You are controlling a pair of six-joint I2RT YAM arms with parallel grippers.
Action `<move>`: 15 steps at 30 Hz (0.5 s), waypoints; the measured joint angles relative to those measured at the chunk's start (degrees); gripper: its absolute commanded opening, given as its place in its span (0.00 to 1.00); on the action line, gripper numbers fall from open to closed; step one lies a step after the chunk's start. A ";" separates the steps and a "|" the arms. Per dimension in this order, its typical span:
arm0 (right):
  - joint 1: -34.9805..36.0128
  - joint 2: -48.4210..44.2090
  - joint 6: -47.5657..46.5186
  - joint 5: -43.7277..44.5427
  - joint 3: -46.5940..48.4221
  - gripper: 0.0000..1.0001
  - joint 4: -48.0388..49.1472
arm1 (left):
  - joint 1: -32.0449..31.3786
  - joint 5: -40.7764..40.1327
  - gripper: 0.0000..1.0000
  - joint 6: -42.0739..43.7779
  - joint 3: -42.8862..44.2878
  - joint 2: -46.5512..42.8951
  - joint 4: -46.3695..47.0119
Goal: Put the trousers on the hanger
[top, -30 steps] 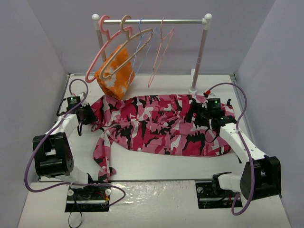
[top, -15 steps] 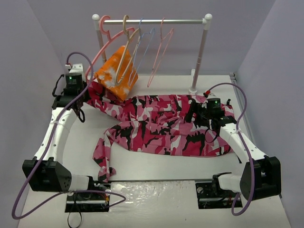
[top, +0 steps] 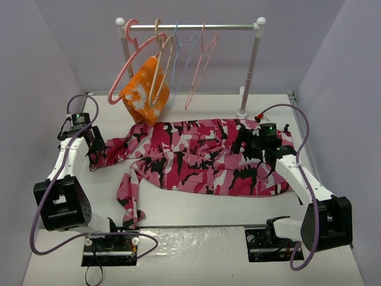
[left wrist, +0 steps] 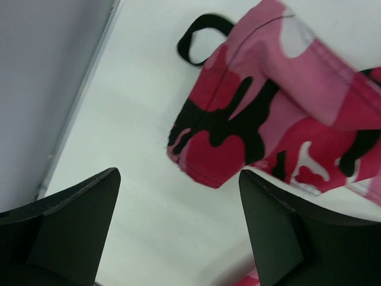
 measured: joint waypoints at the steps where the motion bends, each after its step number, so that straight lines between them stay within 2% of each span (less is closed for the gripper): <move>1: 0.00 -0.01 -0.01 0.00 -0.03 0.84 0.00 | 0.78 1.53 0.78 -0.14 0.41 0.14 0.90; 6: 0.00 -0.51 -0.02 -0.06 -0.36 0.84 -0.02 | 2.44 8.46 0.75 -0.32 4.52 5.12 5.25; 11: 0.00 -1.86 -0.05 -0.07 -1.40 0.84 0.01 | 4.51 12.56 0.61 0.02 8.15 13.95 7.28; 15: 0.00 -2.07 -0.16 -0.04 -1.56 0.84 0.00 | 5.30 14.51 0.57 0.06 8.77 20.89 7.59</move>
